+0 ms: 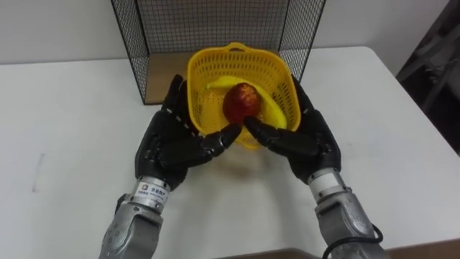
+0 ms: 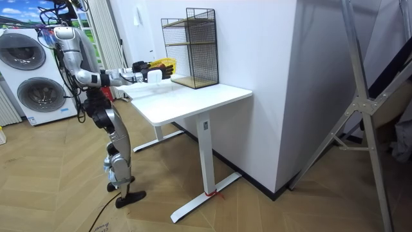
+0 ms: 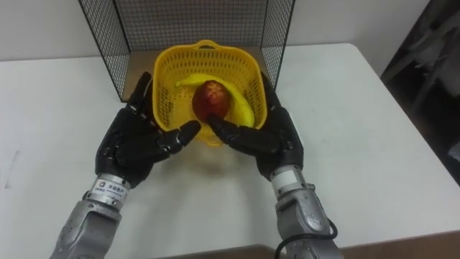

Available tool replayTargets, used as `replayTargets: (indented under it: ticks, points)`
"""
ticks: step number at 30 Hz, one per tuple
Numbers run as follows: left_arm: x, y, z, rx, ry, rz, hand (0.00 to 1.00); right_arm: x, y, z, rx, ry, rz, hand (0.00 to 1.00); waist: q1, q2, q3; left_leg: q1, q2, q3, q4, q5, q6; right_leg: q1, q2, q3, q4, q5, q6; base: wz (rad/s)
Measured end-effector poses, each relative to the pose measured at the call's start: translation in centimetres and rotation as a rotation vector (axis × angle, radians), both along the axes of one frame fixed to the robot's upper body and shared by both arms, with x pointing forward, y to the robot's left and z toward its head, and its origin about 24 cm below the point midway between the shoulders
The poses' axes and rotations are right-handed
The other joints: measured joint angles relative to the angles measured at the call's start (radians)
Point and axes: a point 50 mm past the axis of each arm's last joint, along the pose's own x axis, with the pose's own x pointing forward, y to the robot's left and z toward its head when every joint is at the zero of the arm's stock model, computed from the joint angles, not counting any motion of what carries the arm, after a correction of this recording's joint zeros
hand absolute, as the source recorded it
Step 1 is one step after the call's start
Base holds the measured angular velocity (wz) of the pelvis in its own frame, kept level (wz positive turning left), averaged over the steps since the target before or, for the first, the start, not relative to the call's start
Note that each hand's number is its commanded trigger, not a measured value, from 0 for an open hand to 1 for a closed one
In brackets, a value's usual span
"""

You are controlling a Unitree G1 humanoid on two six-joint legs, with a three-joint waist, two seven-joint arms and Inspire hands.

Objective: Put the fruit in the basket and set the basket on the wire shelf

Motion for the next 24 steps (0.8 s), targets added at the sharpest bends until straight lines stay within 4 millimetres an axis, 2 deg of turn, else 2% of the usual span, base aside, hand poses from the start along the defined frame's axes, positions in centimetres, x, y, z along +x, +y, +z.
replayTargets:
  ticks: [4, 9, 13, 17, 20, 23, 24]
  points:
    - [0.2, -0.3, 1.4, -0.031, -0.062, 0.004, 0.0, 0.2, 0.0, 1.2, 0.014, -0.066, -0.021, 0.0, 0.0, 0.0, -0.0003, 0.003, 0.0, 0.0, 0.0, 0.0, 0.0, 0.002, 0.0, -0.001, 0.0, 0.0, 0.0, 0.0]
    - [0.2, -0.4, 1.6, -0.038, -0.072, 0.005, 0.0, 0.3, 0.0, 1.4, 0.021, -0.074, -0.03, 0.0, 0.002, -0.004, 0.0015, 0.012, 0.0, 0.001, 0.0, 0.0, 0.0, 0.009, -0.001, -0.002, 0.003, 0.0, 0.0, 0.0]
    - [0.2, -0.4, 1.6, -0.038, -0.077, 0.009, 0.0, 0.3, 0.2, 1.4, 0.029, -0.075, -0.031, 0.0, 0.002, -0.017, 0.0087, 0.014, 0.0, 0.001, 0.003, 0.0, 0.0, 0.011, 0.0, -0.001, 0.004, 0.0, 0.0, 0.0]
    - [0.2, -0.4, 1.6, -0.038, -0.076, 0.011, 0.0, 0.3, 0.3, 1.4, 0.036, -0.071, -0.037, 0.0, 0.006, -0.023, 0.0077, 0.011, -0.001, 0.005, 0.01, 0.0, 0.0, 0.001, -0.002, 0.004, 0.021, -0.005, 0.001, -0.01]
    - [0.2, -0.4, 1.6, -0.038, -0.075, 0.011, 0.0, 0.3, 0.3, 1.3, 0.038, -0.064, -0.038, 0.0, 0.01, -0.03, 0.0096, -0.005, -0.002, 0.004, 0.054, -0.012, -0.001, -0.015, -0.006, 0.003, 0.067, -0.025, -0.001, 0.0]
    - [0.2, -0.4, 1.5, -0.037, -0.071, 0.011, 0.0, 0.2, 0.3, 1.1, 0.052, -0.053, -0.038, 0.0, 0.024, -0.034, 0.012, -0.044, 0.016, 0.006, 0.176, -0.063, -0.012, -0.041, 0.0, -0.016, 0.14, -0.069, -0.016, -0.03]
    - [0.2, -0.3, 1.2, -0.031, -0.059, 0.013, 0.0, 0.1, 0.3, 0.9, 0.052, -0.045, -0.036, 0.0, 0.026, -0.04, 0.0126, -0.067, 0.021, 0.008, 0.253, -0.08, -0.024, -0.048, -0.001, -0.021, 0.18, -0.098, -0.021, 0.07]
